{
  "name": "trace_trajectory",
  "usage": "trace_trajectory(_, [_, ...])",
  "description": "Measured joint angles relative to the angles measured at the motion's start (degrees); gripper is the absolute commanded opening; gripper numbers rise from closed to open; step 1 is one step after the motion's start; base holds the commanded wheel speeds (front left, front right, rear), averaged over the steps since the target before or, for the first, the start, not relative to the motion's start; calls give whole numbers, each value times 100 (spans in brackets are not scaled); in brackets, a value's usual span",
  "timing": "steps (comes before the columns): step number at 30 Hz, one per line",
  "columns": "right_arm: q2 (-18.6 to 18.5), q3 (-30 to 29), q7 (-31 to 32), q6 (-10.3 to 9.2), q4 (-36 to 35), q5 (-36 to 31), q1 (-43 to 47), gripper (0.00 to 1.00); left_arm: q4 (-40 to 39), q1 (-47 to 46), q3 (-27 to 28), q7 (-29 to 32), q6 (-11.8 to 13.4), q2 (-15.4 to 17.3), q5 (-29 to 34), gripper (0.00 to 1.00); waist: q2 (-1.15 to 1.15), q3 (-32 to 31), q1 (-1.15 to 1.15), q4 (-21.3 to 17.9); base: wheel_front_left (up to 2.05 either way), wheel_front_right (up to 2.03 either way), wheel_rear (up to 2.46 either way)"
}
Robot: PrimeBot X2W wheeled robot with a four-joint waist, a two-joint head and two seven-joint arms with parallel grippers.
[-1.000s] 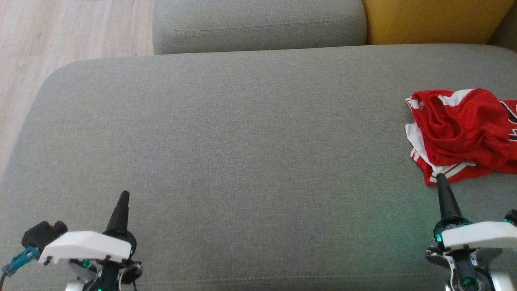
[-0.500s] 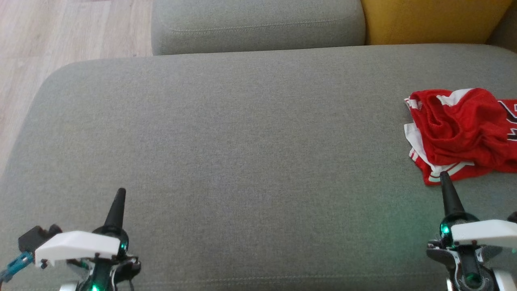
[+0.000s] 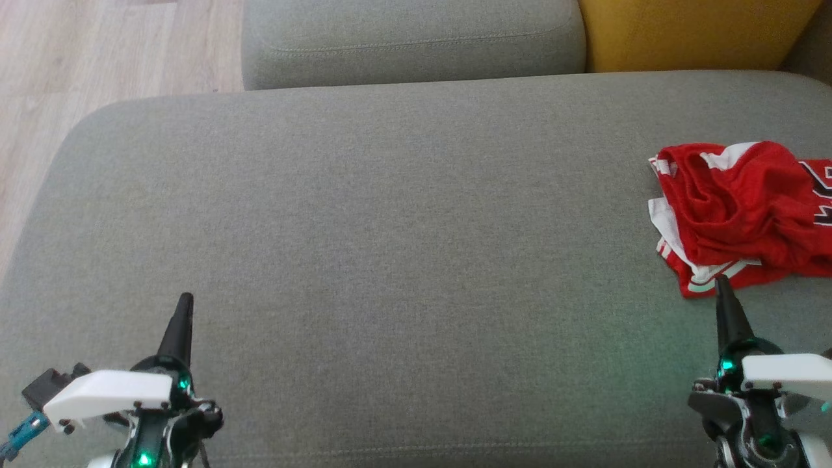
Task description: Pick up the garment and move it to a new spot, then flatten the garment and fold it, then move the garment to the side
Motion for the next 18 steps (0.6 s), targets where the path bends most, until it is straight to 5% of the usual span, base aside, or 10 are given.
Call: trace_trajectory(18, [0,-83,-25,0,243,1218,-205,0,153,-113,444,293,-322,-259,-955,0,0,-11,0,-27,0,0,0])
